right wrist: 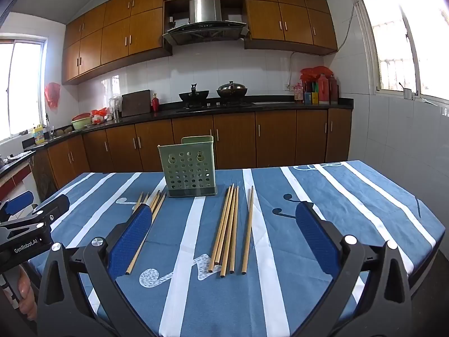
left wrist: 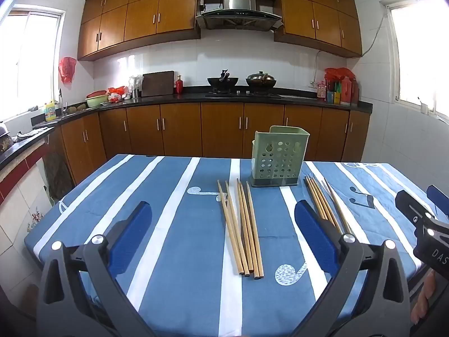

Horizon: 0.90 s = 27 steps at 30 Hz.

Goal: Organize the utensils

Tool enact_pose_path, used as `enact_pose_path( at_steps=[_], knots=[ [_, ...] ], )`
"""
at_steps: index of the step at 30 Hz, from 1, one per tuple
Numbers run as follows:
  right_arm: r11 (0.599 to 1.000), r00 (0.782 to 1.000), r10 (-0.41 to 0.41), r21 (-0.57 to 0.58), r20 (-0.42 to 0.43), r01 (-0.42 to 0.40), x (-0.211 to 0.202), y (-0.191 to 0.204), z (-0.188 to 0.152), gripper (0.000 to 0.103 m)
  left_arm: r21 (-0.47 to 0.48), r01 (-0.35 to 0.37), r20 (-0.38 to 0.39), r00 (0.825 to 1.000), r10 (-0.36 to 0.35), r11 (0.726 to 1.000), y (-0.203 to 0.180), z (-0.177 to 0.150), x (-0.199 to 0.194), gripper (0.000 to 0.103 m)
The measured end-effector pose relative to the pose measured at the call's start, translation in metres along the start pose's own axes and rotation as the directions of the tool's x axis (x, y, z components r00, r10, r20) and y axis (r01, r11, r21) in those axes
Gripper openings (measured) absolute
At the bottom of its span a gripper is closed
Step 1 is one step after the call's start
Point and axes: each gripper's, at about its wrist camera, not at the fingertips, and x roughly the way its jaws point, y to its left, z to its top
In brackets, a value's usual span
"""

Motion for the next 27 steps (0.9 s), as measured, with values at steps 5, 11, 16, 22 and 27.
enact_pose_path(
  at_steps=[5, 11, 16, 22, 27],
  knots=[
    [1.000, 1.000, 0.000, -0.001, -0.003, 0.000, -0.0001, 0.0000, -0.0001, 0.101, -0.001, 0.000, -0.002, 1.000, 0.000, 1.000, -0.0001, 0.0000, 0.0001, 0.099],
    [1.000, 1.000, 0.000, -0.001, -0.001, 0.000, -0.0010, -0.0001, -0.0003, 0.101, -0.004, 0.002, -0.003, 1.000, -0.002, 1.000, 0.0000, 0.0000, 0.0001, 0.099],
    [1.000, 1.000, 0.000, -0.001, -0.001, 0.000, -0.0004, 0.0002, -0.0002, 0.101, -0.005, 0.003, -0.003, 1.000, -0.003, 1.000, 0.0001, 0.0000, 0.0001, 0.099],
    [1.000, 1.000, 0.001, -0.001, -0.001, -0.001, 0.0001, 0.0005, -0.0003, 0.101, -0.006, 0.003, -0.004, 1.000, -0.003, 1.000, 0.0001, 0.0000, 0.0001, 0.099],
    [1.000, 1.000, 0.001, -0.001, -0.001, -0.001, 0.0002, 0.0006, -0.0004, 0.101, -0.007, 0.003, -0.004, 1.000, -0.003, 1.000, 0.0002, 0.0000, 0.0001, 0.099]
  ],
)
